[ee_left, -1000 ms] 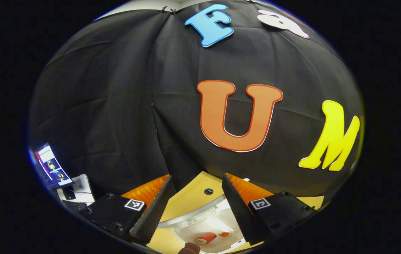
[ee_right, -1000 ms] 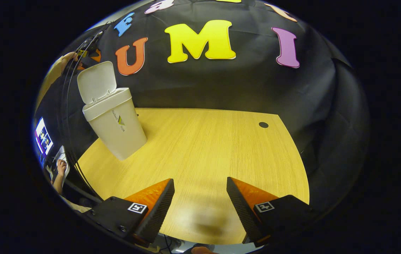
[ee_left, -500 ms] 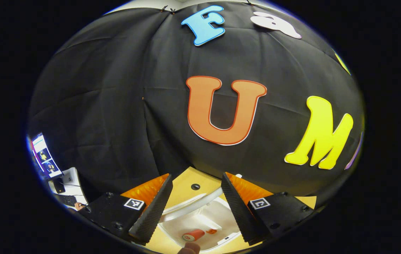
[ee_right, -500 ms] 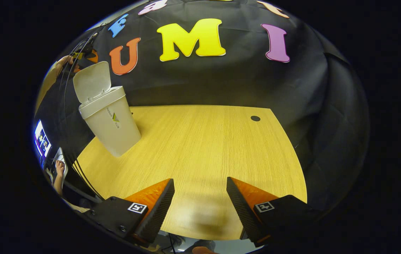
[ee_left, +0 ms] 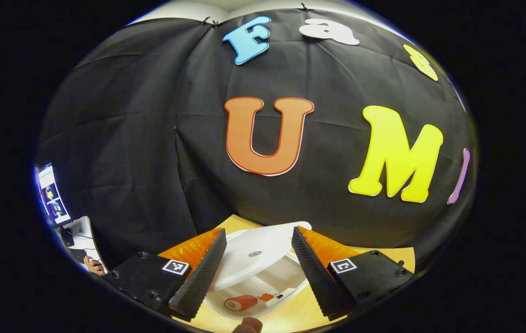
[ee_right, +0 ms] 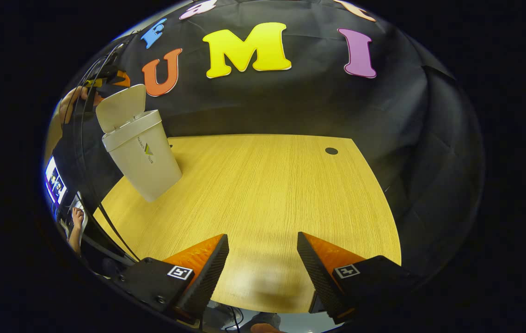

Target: Press the lid of the desktop garbage bin to open it, pick up the crumpled paper on the desktop and throw it into the bin, then pick up the pop can on the desktop and drop it into the bin, and finally close the garbage bin lid.

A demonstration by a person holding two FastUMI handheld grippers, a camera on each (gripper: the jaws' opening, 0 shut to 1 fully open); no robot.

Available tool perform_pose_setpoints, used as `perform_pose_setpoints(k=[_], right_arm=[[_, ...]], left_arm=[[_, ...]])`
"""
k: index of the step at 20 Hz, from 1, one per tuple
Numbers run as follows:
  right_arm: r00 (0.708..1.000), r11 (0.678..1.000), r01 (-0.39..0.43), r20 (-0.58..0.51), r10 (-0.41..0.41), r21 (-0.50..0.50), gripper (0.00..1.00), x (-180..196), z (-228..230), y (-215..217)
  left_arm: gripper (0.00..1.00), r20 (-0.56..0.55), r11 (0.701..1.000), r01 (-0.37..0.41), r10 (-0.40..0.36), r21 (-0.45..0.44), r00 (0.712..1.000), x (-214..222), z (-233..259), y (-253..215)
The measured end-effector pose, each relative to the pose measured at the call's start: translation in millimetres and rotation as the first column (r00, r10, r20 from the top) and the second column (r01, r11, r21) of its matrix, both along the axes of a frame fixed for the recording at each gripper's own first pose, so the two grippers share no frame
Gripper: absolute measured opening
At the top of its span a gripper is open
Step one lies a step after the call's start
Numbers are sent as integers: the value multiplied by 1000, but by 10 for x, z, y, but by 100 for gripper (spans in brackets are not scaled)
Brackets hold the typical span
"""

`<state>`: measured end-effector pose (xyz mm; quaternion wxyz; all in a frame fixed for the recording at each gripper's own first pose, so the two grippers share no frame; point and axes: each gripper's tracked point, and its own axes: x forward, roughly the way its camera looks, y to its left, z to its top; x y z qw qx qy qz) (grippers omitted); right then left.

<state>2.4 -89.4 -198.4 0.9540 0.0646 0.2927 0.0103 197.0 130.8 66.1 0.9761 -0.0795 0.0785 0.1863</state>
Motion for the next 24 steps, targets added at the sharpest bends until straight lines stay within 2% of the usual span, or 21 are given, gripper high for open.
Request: perform_pose_setpoints(k=[3,6,14,16,19,22,24], right_arm=[[1000,1000,1,-6,-1,9,95,-59,-27,-22],[1000,1000,3,-3,-3,-13,95,-98,-51,-124],[999,1000,28,-34,-27,13,94,-168,-189,-256],[999,1000,20,-39,-20,12,95,-172,-213,-240],[999,1000,0,-39,0,-6,95,-162,-219,-235],[999,1000,-8,-47,7,-11,95,-143,-235,-233],[998,1000,-12,-55,11,-13,94,-106,-254,-218]], left_arm=[[94,-44,999,13,-11,34,999,35,-250,-147],[94,-65,999,21,-18,38,998,-20,-380,-181],[98,-122,999,11,-6,36,993,-24,-666,-287],[98,-140,1000,10,-7,19,990,-19,-764,-307],[98,-180,993,-5,-15,-114,984,-33,-1032,-341],[98,-162,994,-10,-8,-111,987,-2,-1026,-312],[94,-178,994,-27,7,-110,984,-12,-1053,-293]])
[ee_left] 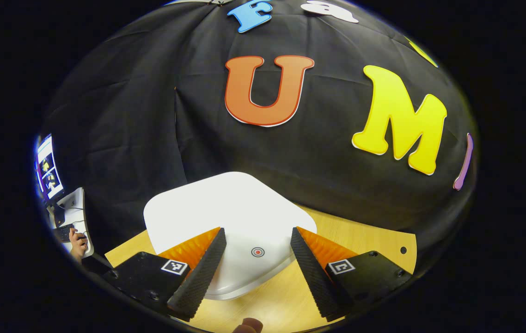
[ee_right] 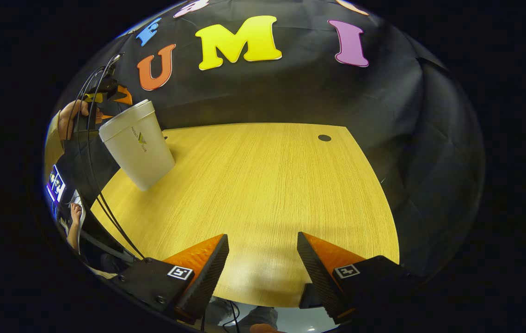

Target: Press the lid of the desktop garbage bin to open it, pick up the crumpled paper on the desktop and throw it into the bin, then pick up the pop can on the desktop and drop it into the bin, and finally close the garbage bin lid.

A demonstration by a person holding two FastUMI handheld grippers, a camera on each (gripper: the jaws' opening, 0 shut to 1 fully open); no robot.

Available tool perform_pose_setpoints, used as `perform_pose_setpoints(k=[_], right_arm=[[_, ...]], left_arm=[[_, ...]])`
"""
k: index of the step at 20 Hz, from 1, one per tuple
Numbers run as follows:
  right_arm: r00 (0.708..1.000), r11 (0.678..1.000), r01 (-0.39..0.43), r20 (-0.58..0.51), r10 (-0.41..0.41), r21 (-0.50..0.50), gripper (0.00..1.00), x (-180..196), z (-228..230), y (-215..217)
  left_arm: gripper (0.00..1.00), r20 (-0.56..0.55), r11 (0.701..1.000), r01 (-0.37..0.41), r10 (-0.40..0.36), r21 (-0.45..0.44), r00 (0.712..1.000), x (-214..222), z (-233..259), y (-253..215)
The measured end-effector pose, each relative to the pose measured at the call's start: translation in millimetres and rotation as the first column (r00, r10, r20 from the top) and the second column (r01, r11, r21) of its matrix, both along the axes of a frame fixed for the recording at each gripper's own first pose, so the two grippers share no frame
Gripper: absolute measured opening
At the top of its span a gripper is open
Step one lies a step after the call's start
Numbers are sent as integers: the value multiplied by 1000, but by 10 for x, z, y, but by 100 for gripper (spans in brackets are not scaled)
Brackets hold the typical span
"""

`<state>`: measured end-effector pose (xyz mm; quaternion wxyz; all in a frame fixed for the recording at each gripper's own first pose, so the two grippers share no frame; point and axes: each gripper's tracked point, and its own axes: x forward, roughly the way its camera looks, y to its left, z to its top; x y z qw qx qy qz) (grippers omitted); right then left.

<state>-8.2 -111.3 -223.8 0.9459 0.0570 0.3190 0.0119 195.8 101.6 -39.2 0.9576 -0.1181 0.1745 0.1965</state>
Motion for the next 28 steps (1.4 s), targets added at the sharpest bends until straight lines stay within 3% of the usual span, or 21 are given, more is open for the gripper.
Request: perform_pose_setpoints(k=[6,12,17,23,28], right_arm=[[1000,999,-14,15,14,29,94,139,-8,124],[999,996,-33,18,31,88,95,228,-88,274],[998,997,-49,42,47,63,95,316,29,167],[995,997,-37,97,31,61,94,494,394,136],[979,998,-49,201,42,30,94,571,836,315]], left_arm=[[94,-51,998,-51,53,36,997,-8,-122,64],[94,-4,987,-83,84,138,996,17,-44,148],[94,10,998,-20,19,58,1000,6,23,36],[96,111,993,24,-38,119,993,-391,479,-206],[96,156,988,100,-118,120,981,-895,441,-426]])
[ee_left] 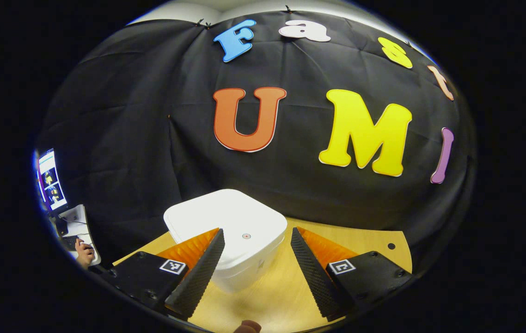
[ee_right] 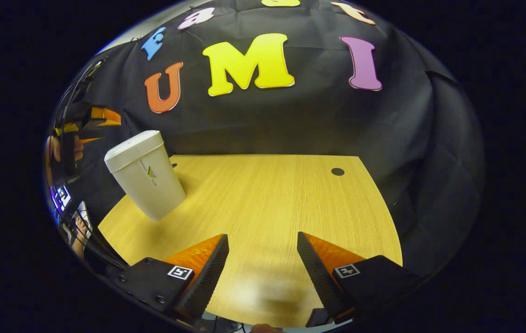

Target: Press the lid of the desktop garbage bin to open it, pick up the crumpled paper on the desktop and throw it into the bin, then pick up the pop can on the desktop and drop it into the bin, and finally close the garbage bin lid.

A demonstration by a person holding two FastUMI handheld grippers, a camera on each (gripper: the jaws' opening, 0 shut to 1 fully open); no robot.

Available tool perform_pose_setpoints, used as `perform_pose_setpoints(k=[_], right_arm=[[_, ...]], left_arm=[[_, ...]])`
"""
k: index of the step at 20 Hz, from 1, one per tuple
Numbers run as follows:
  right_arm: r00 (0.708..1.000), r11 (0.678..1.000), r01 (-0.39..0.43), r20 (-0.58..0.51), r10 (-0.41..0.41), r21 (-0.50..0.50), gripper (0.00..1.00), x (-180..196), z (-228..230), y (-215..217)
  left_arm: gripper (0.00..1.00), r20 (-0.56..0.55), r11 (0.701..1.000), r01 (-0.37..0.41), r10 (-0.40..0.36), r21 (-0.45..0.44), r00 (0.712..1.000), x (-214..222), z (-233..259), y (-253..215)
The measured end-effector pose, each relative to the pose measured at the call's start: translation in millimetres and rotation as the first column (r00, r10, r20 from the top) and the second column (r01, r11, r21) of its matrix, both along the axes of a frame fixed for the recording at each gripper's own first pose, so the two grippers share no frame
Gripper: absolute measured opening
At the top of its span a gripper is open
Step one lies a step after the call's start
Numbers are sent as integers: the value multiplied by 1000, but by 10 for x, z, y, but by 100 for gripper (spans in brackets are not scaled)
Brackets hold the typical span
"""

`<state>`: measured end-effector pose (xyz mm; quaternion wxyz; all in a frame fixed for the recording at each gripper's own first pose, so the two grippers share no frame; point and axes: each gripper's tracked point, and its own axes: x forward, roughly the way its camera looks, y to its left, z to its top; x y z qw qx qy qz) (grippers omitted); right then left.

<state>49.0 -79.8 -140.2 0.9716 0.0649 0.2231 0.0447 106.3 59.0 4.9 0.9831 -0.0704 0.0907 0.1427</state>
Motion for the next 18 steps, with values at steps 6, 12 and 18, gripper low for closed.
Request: perform_pose_setpoints(k=[6,12,18], right_arm=[[995,1000,-8,99,11,-28,94,-88,424,130],[991,998,-38,124,43,-40,94,-234,520,314],[979,995,-91,181,97,-39,94,-313,689,518]], left_arm=[[96,-5,994,92,-92,61,996,-580,-311,-406],[96,-16,976,201,-200,79,980,-795,-519,-788],[96,17,969,239,-241,58,970,-809,-546,-847]])
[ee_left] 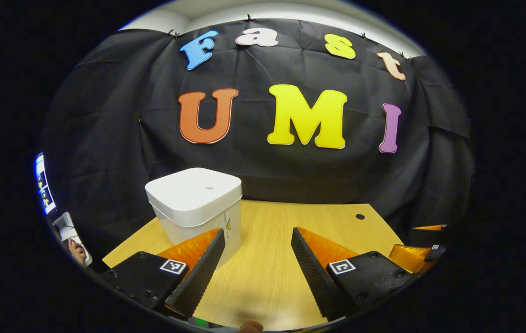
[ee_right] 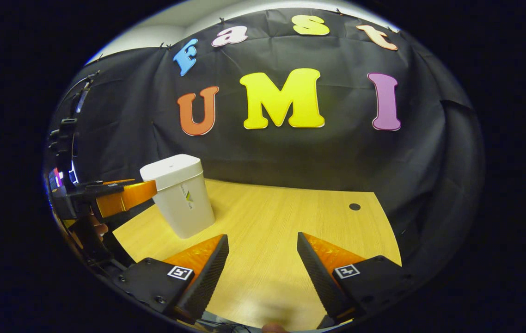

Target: Press the lid of the desktop garbage bin to open it, pick up the crumpled paper on the desktop and throw it into the bin, then pick up the pop can on the desktop and drop it into the bin, and finally close the garbage bin lid.

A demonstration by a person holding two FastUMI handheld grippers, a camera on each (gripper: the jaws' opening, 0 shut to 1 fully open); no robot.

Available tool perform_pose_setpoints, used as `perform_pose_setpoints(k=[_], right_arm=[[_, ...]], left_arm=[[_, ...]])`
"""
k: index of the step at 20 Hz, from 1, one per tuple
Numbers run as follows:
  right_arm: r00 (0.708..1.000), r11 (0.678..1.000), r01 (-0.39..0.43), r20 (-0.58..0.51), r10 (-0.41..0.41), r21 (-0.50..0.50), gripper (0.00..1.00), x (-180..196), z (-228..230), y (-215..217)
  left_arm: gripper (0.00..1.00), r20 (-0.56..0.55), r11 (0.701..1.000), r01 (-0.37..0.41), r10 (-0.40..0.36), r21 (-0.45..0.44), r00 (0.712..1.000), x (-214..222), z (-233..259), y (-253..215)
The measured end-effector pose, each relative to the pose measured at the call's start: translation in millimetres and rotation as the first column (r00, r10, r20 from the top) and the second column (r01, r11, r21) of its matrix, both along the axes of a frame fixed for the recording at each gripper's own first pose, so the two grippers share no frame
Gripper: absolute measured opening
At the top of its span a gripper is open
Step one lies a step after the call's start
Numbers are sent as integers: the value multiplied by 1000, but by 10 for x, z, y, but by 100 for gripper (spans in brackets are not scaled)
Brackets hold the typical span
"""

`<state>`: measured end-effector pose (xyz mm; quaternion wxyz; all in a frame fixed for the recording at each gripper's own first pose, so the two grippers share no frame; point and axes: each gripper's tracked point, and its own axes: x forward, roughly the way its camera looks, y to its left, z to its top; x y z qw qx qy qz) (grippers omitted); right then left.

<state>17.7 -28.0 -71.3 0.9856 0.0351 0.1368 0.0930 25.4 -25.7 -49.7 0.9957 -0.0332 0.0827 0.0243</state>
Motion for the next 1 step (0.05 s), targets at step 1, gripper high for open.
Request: perform_pose_setpoints(k=[1], right_arm=[[1000,1000,0,5,0,-13,94,4,10,8]], left_arm=[[96,-4,1000,10,-10,-3,1000,-5,-20,-15]])
